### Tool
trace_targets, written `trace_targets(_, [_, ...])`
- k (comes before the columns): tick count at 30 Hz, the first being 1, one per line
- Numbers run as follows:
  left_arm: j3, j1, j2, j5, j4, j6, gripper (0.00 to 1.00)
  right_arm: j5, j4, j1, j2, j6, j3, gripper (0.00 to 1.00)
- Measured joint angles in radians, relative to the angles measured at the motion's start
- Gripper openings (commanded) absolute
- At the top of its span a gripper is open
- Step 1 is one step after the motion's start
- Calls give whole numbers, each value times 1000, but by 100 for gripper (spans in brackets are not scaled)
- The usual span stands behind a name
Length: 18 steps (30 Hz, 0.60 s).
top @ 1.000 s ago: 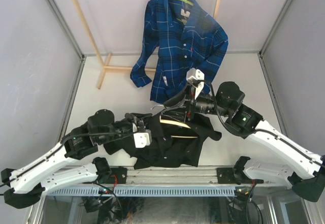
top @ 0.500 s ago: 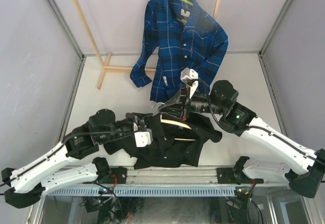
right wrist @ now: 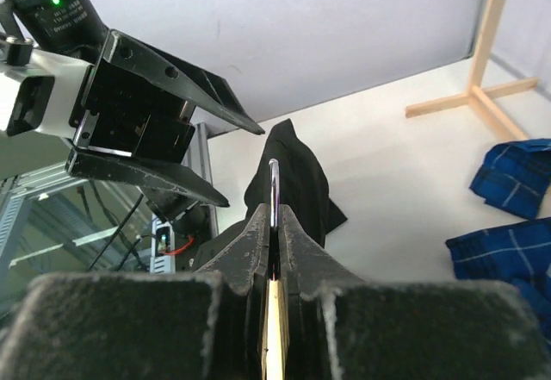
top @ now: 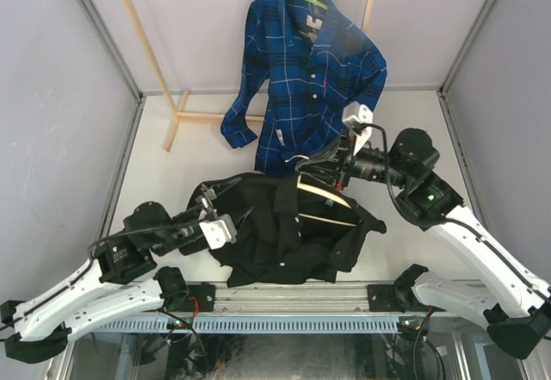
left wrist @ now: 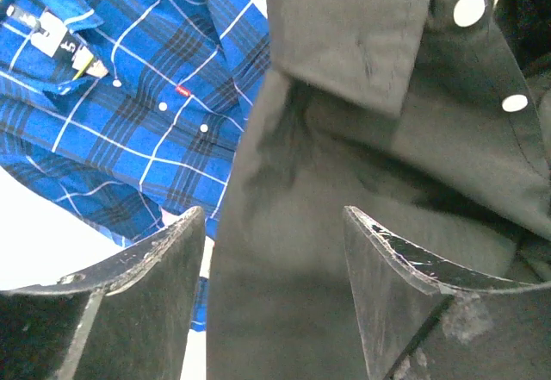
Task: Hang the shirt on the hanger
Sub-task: Hang the shirt on the hanger.
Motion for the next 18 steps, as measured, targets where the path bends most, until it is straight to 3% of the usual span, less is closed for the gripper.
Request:
trace_targets(9, [-101, 0, -138, -109, 22, -111, 71, -171, -27, -201, -123, -29, 0, 0])
trace_targets(18, [-120, 0, -191, -280, 55, -172, 70, -258, -109, -265, -217, -81, 37, 0])
